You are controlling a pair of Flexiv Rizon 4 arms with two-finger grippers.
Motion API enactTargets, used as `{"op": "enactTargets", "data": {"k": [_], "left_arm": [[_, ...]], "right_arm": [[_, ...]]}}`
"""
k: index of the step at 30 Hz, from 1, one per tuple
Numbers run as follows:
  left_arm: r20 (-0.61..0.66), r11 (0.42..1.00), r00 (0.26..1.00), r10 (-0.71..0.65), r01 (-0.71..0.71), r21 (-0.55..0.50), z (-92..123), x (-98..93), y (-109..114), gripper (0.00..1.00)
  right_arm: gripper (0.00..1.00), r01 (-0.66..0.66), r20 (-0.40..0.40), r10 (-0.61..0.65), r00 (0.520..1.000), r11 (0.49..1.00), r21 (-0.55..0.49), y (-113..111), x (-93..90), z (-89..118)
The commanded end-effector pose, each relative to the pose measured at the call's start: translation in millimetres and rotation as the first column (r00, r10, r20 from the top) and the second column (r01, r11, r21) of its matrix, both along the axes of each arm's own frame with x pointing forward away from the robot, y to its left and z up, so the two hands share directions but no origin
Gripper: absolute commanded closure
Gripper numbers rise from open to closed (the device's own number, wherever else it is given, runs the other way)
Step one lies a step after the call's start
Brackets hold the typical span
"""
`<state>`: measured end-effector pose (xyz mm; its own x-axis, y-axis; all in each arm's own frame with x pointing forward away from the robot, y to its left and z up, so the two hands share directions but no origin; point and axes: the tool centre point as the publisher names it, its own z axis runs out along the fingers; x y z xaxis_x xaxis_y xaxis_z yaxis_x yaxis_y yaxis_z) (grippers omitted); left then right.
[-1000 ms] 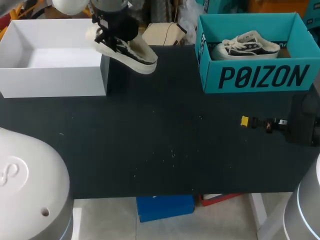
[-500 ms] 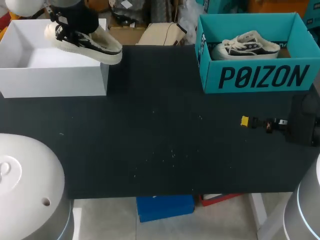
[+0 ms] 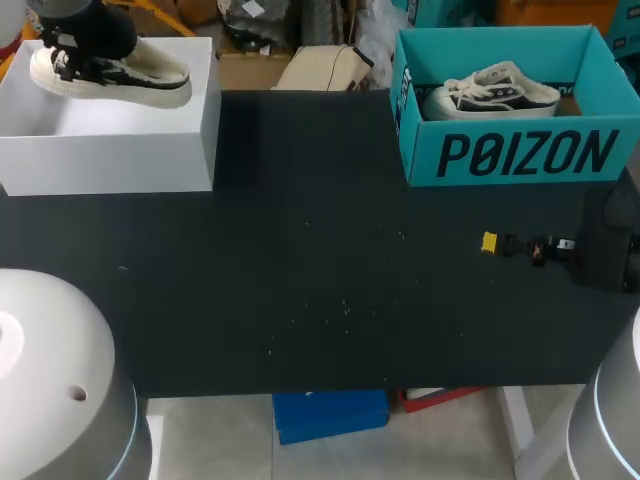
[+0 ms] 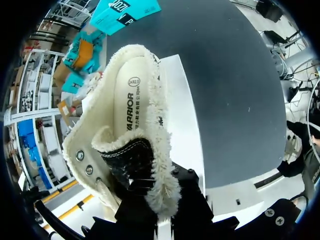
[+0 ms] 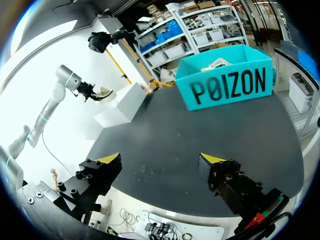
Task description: Take the shoe out of the shoebox, open the shoe tongue, remove and reinsert the insole, then place the shoe into the shoebox
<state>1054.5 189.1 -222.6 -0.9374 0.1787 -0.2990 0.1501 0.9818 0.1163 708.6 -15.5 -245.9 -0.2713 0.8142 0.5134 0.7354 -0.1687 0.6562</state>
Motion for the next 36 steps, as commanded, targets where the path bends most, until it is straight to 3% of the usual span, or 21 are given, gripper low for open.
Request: {"op": "enactTargets", "data": {"k": [1,7,25,36], "left_arm": [[-0.021,1.000,1.000,0.010,-0.010,-0.020,-16,22.5,14,1.00],[-0.054,0.999,0.998,0.033,-0.034,-0.024,-43,34.4,17,1.00],[-0.135,0.997,0.988,0.072,-0.075,-0.020,-115,32.5,16,1.00],[-0.175,0.996,0.981,0.085,-0.088,-0.008,-137,30.2,13,1.00]], "right_arm": [[0.00,-0.001,0.001,0.001,1.000,1.000,0.002,-1,-1.0,0],[0.00,-0.001,0.001,0.001,1.000,1.000,0.002,-1,-1.0,0],[0.00,-0.001,0.001,0.001,1.000,1.000,0.002,-1,-1.0,0],[0.00,-0.001,0.001,0.001,1.000,1.000,0.002,-1,-1.0,0]]}}
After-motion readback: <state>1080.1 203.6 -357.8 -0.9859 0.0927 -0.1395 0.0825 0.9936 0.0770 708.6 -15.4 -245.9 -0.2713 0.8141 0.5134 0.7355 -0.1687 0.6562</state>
